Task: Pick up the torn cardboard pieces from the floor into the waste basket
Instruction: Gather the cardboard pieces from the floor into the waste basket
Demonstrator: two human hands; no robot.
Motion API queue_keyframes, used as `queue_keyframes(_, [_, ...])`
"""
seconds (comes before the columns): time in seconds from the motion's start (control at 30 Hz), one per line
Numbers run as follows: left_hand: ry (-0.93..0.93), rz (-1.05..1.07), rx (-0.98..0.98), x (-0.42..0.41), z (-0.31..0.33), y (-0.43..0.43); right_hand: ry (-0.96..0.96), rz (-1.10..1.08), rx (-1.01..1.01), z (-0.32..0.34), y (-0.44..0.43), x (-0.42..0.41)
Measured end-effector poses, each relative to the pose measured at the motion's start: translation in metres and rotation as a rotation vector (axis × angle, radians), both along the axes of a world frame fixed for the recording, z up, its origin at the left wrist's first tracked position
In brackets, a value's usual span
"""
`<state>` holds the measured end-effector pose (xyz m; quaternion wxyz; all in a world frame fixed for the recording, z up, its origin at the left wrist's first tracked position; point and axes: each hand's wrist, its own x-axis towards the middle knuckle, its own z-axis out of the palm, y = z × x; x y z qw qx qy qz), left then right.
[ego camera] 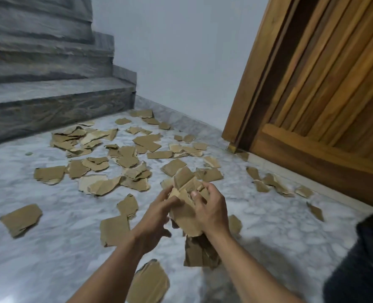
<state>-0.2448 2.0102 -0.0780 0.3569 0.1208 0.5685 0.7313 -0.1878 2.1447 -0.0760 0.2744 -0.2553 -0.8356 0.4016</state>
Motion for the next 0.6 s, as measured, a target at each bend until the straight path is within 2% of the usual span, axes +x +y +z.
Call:
queue_keyframes(0.1, [-0.025, -0.07, 0.15, 0.019, 0.039, 0.044, 0.059, -0.051, 0.066, 0.051, 0.036, 0.026])
queue_keyframes(0.27, [0.092, -0.123, 0.277, 0.064, 0.12, 0.126, 0.132, -0.165, 0.298, 0.134, 0.115, 0.101])
queue_keyframes(0.37, [0.208, -0.225, 0.319, 0.104, 0.158, 0.174, 0.196, -0.27, 0.379, 0.168, 0.162, 0.16])
queue_keyframes(0.47, [0.292, -0.322, 0.286, 0.151, 0.178, 0.225, 0.251, -0.403, 0.402, 0.176, 0.203, 0.22])
queue_keyframes(0.6, [0.348, -0.395, 0.22, 0.215, 0.175, 0.284, 0.232, -0.57, 0.367, 0.157, 0.244, 0.292])
